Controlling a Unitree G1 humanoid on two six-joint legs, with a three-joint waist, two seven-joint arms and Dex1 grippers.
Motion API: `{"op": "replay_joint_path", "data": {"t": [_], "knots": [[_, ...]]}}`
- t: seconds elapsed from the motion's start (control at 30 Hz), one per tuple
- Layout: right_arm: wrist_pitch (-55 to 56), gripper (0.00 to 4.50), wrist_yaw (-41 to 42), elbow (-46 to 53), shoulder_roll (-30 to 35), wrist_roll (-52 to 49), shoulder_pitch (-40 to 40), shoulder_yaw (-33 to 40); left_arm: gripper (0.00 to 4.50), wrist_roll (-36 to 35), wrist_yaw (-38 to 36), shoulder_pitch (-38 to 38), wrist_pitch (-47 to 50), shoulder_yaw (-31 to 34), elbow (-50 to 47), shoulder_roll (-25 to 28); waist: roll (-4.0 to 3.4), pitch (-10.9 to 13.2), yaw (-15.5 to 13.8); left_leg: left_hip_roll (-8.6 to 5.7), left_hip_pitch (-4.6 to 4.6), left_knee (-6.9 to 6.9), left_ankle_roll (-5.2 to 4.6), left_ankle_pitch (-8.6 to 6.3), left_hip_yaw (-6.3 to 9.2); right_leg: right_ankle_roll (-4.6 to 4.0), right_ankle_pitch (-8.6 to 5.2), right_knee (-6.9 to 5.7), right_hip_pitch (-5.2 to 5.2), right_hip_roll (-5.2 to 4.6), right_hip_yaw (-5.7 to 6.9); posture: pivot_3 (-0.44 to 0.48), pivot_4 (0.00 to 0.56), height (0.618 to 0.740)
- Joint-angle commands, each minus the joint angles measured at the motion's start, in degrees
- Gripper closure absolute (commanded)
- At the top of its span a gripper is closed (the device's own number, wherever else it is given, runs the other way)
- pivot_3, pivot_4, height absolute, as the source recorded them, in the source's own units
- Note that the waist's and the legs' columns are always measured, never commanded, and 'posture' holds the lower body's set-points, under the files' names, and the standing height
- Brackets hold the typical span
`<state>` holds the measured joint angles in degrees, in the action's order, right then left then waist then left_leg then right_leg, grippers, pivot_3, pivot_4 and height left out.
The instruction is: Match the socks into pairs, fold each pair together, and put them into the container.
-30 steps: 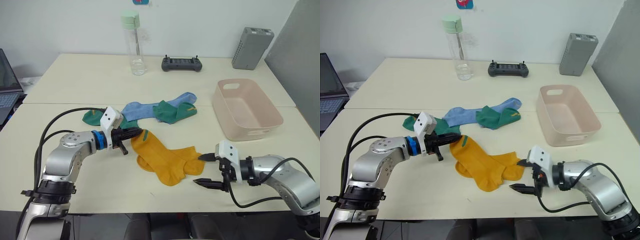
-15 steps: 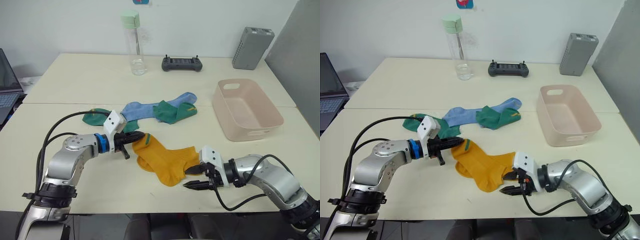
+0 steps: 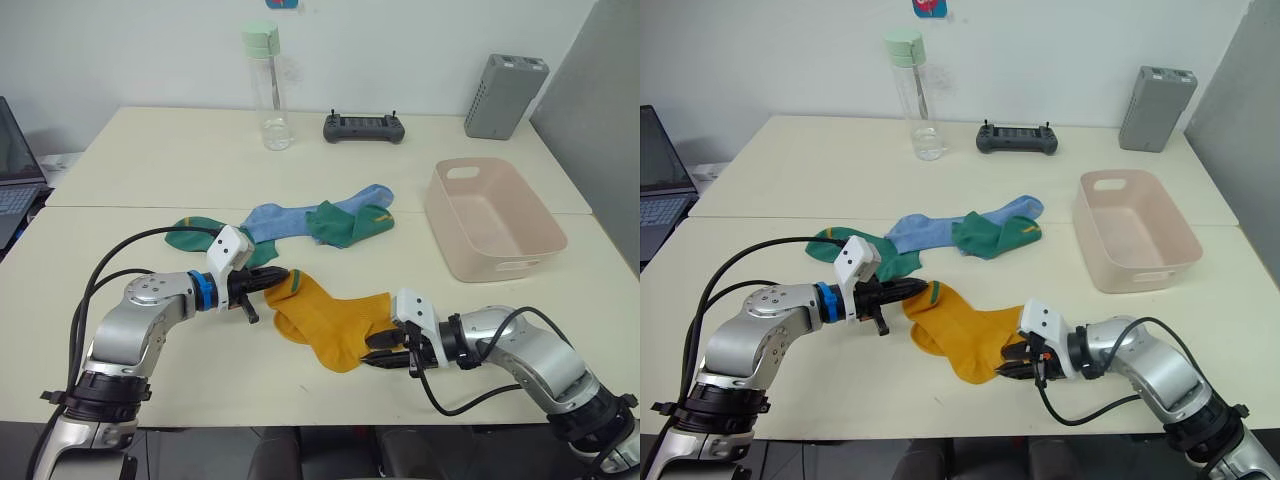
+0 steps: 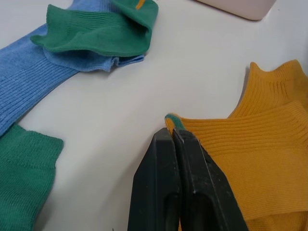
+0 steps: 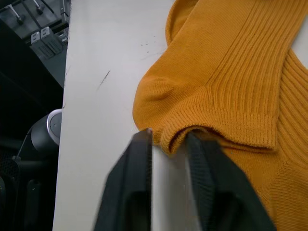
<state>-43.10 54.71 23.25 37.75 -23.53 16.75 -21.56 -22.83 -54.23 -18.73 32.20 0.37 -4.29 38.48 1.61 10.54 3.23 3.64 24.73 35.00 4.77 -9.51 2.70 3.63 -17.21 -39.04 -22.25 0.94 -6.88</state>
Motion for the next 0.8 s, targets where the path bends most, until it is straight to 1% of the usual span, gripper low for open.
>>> {"op": "replay_joint_path", "data": {"t": [0.03,0.23,0.4,0.47,0.53,0.63,0.8], "knots": [[0.4,4.47,0.1,0.9,0.1,-0.4,0.5,1.5,4.50,-0.9,0.0,-0.4,-0.2,1.0,-1.8,0.1,0.00,0.0,0.0,0.00,0.00,0.00,0.00,0.00,0.00,0.00,0.00,0.00,0.00,0.00,0.00,0.000,0.150,0.740],[-1.1,4.47,0.8,2.0,1.5,-2.8,0.3,4.8,4.50,-2.3,0.0,0.5,1.2,2.0,-3.3,0.5,0.00,0.0,0.0,0.00,0.00,0.00,0.00,0.00,0.00,0.00,0.00,0.00,0.00,0.00,-0.01,0.000,0.150,0.740],[-2.9,4.47,3.6,1.7,6.8,-5.9,1.1,10.7,4.50,-6.4,2.2,4.2,5.7,6.3,-9.7,1.4,0.00,0.0,0.0,0.00,0.01,0.00,0.00,0.00,-0.01,0.00,0.00,0.01,0.00,-0.01,-0.02,0.000,0.150,0.740],[-3.1,4.47,4.7,1.1,8.5,-6.6,1.5,11.9,4.50,-8.4,3.1,5.6,8.0,7.7,-12.1,1.5,0.00,0.0,0.0,0.01,0.01,-0.02,0.00,0.00,0.00,-0.01,-0.01,0.01,0.00,0.00,-0.01,0.000,0.150,0.740],[-2.5,4.47,5.6,0.0,9.9,-6.2,1.8,12.6,4.50,-10.8,4.7,7.6,10.6,9.1,-15.0,0.6,0.00,0.0,0.0,0.01,0.00,-0.02,0.00,0.00,0.00,-0.01,-0.01,0.01,0.00,0.00,0.00,0.000,0.150,0.740],[-1.1,4.47,7.4,-2.6,11.6,-5.0,2.3,12.8,4.50,-14.8,9.8,12.0,14.4,11.2,-20.3,-2.9,0.00,0.0,0.0,0.00,0.00,0.00,0.00,0.00,-0.04,0.01,0.00,0.03,0.01,-0.02,-0.05,0.000,0.150,0.740],[-0.1,4.47,8.3,-5.6,11.3,-4.0,4.0,11.6,4.50,-14.8,15.5,17.6,14.1,10.3,-25.0,-7.0,0.01,0.0,0.0,0.01,0.00,0.00,0.00,0.00,-0.02,0.01,0.00,0.01,-0.01,-0.01,-0.04,0.000,0.150,0.740]]}}
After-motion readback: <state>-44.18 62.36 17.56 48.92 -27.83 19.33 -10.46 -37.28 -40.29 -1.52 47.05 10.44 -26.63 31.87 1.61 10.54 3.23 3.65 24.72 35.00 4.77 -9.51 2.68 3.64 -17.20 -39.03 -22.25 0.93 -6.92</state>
